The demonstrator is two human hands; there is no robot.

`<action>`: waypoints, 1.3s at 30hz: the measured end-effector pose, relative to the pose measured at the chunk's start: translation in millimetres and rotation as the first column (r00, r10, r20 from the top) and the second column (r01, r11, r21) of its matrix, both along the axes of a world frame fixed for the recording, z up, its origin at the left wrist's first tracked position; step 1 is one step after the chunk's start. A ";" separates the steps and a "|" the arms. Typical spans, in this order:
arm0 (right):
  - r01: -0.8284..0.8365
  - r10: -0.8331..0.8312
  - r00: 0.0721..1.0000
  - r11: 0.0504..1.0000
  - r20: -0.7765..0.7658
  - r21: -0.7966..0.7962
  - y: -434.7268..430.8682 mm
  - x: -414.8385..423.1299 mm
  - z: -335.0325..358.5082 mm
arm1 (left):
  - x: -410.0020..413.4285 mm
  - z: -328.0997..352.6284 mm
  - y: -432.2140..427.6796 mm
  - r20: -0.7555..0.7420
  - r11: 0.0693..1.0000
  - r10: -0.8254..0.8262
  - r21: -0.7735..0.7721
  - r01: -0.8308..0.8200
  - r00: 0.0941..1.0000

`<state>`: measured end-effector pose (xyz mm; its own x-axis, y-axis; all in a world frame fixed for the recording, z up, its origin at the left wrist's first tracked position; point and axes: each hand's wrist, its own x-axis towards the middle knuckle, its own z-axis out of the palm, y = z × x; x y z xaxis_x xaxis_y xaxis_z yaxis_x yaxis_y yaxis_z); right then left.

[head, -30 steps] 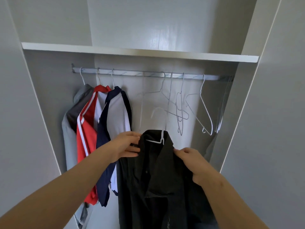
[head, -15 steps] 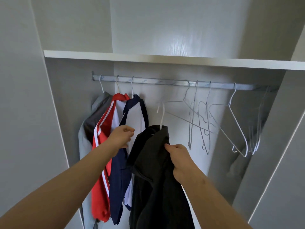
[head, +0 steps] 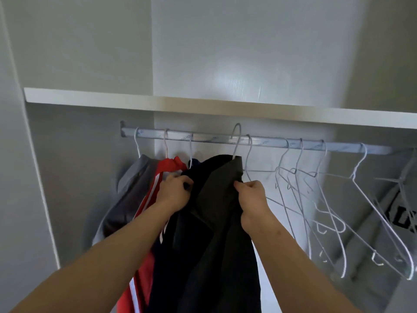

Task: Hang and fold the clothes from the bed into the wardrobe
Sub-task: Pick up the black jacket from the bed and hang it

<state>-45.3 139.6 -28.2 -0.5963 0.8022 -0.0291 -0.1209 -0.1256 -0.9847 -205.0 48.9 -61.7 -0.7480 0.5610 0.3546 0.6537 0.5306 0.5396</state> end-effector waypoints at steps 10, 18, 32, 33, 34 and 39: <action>0.103 -0.110 0.993 0.988 0.049 0.113 25.2 -83.3 -2.3 | -34.1 -20.4 4.8 0.446 0.956 -0.242 0.260 0.134 0.861; 0.157 -0.172 0.976 0.981 0.135 0.117 31.5 -108.8 -39.9 | -35.3 -25.6 3.6 0.479 0.919 -0.314 0.369 0.137 0.820; 0.042 -0.133 0.961 0.937 0.242 0.347 9.8 -87.6 -76.9 | -16.4 -35.5 5.3 0.485 0.904 -0.249 0.426 0.022 0.838; 0.039 -0.128 0.962 0.939 0.242 0.341 7.0 -81.7 -79.2 | -11.1 -36.0 5.0 0.478 0.906 -0.228 0.423 0.004 0.848; 0.039 -0.124 0.963 0.942 0.238 0.333 4.1 -75.2 -81.7 | -4.5 -36.6 3.8 0.472 0.909 -0.203 0.417 -0.015 0.858; 0.032 -0.090 0.977 0.959 0.195 0.283 -16.8 -30.6 -91.6 | 38.7 -38.3 -8.3 0.430 0.932 -0.131 0.361 -0.037 0.893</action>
<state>-75.9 122.9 -119.7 -0.5507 0.8305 0.0835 0.0868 0.1565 -0.9839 -166.4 40.6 -100.0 -0.8479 0.5009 0.1741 0.3221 0.2257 0.9194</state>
